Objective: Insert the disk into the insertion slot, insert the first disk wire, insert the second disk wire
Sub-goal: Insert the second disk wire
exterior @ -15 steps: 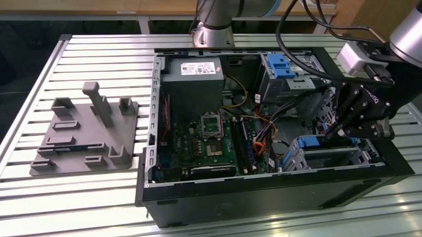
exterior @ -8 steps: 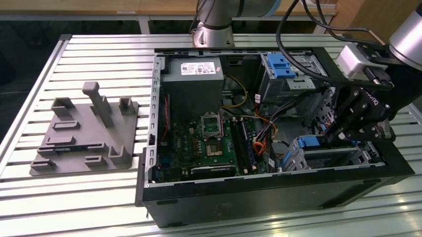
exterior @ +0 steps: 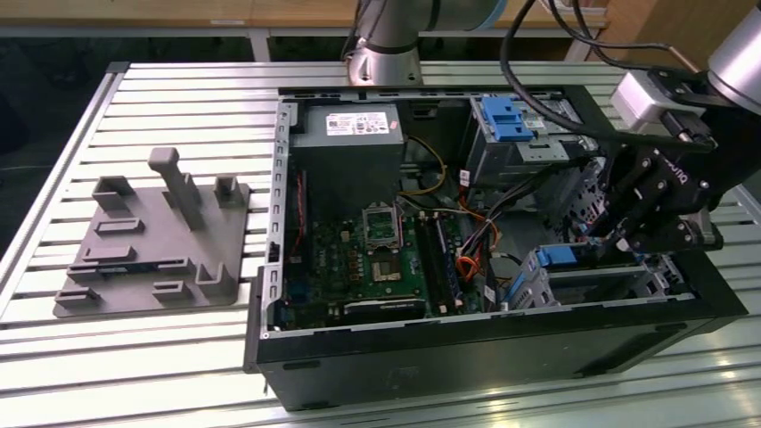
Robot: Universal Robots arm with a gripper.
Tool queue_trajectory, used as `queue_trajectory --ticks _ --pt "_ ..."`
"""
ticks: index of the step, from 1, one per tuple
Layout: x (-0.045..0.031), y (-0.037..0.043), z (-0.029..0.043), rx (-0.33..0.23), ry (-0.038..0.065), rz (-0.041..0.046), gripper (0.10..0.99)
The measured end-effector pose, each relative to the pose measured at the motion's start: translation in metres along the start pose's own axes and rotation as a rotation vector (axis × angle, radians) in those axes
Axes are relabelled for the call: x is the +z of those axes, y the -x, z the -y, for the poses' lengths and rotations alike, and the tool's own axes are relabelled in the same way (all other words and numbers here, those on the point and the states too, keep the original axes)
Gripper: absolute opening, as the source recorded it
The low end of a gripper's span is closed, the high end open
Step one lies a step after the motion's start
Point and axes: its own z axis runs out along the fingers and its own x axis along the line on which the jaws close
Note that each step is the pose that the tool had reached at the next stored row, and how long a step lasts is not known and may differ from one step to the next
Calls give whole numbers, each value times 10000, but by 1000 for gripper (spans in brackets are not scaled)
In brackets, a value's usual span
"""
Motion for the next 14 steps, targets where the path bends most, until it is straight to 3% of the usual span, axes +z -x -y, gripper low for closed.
queue_trajectory --ticks 7,14 --pt "-247 45 -74 7 -113 7 333" --pt "-323 70 -132 11 -253 5 333"
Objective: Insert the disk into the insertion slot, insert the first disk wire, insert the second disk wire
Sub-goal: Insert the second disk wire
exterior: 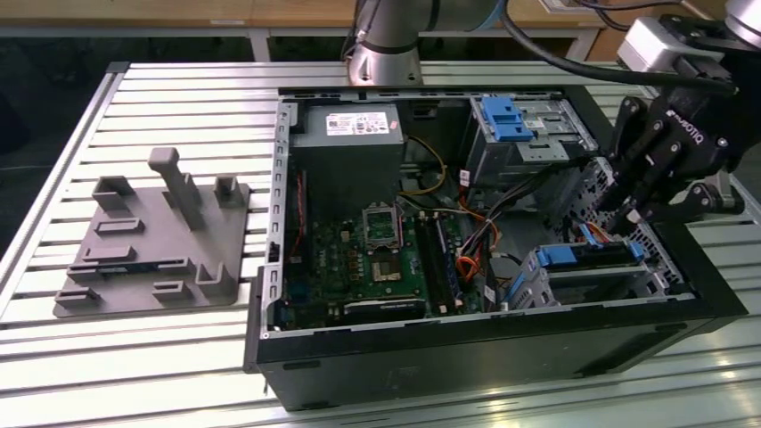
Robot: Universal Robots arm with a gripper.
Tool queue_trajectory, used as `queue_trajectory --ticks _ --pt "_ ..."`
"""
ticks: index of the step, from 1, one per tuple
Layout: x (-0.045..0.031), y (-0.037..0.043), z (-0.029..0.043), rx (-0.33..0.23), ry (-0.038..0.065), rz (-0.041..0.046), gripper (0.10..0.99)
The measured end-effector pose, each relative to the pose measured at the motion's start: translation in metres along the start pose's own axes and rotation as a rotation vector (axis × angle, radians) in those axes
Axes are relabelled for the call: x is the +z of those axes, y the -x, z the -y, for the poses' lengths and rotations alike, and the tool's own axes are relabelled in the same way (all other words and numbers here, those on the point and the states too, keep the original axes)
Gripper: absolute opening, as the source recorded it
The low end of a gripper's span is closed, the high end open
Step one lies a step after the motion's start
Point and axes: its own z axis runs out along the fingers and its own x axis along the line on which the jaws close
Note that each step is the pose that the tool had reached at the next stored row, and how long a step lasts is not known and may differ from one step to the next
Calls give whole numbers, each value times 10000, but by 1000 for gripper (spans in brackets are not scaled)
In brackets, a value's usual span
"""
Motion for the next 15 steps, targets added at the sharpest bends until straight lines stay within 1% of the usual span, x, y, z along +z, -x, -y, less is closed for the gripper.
queue_trajectory --ticks 2,3,4,5,6,7,8,15 --pt "-23 16 -20 2 -45 -13 318" --pt "-35 28 -35 3 -79 -19 255" --pt "-48 38 -49 5 -118 -23 255" --pt "-56 45 -61 6 -157 -25 192" --pt "-56 50 -66 8 -171 -30 133" --pt "-56 50 -66 7 -172 -32 133" --pt "-56 50 -66 7 -173 -35 106" --pt "-56 50 -67 11 -175 -64 106"
